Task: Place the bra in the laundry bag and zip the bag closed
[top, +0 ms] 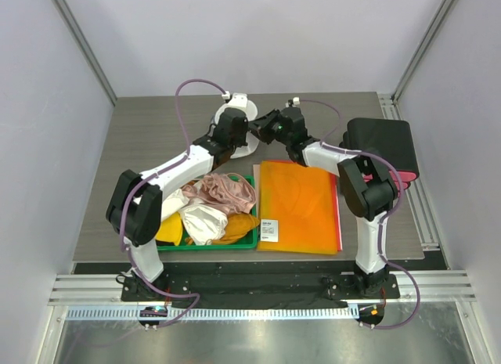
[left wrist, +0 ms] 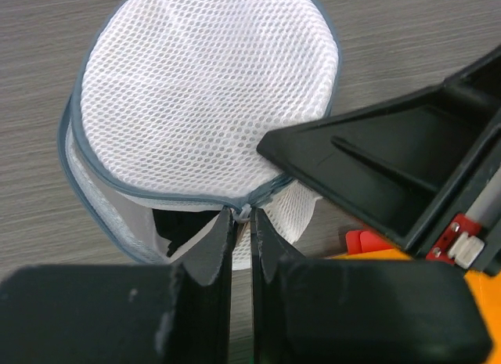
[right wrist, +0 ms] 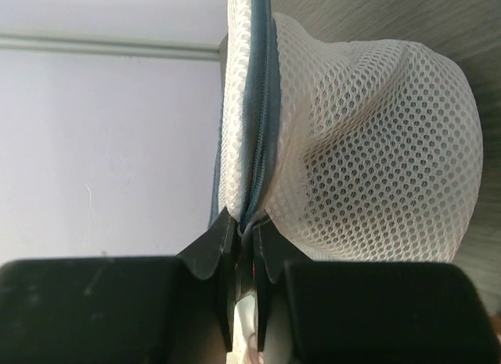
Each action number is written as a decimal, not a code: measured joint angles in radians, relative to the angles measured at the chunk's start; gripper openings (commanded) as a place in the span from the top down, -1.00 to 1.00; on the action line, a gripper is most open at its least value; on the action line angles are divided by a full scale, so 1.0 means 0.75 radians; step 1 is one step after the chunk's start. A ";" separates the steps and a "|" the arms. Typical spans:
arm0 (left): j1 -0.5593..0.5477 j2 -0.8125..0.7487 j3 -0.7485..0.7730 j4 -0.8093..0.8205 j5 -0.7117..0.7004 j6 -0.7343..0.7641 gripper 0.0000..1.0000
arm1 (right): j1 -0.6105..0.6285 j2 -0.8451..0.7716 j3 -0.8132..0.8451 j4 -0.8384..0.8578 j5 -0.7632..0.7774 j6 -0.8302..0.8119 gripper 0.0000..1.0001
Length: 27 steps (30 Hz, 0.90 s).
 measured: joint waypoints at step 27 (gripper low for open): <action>0.108 -0.028 -0.044 -0.026 0.190 -0.166 1.00 | -0.203 0.066 0.286 -0.496 -0.112 -0.533 -0.54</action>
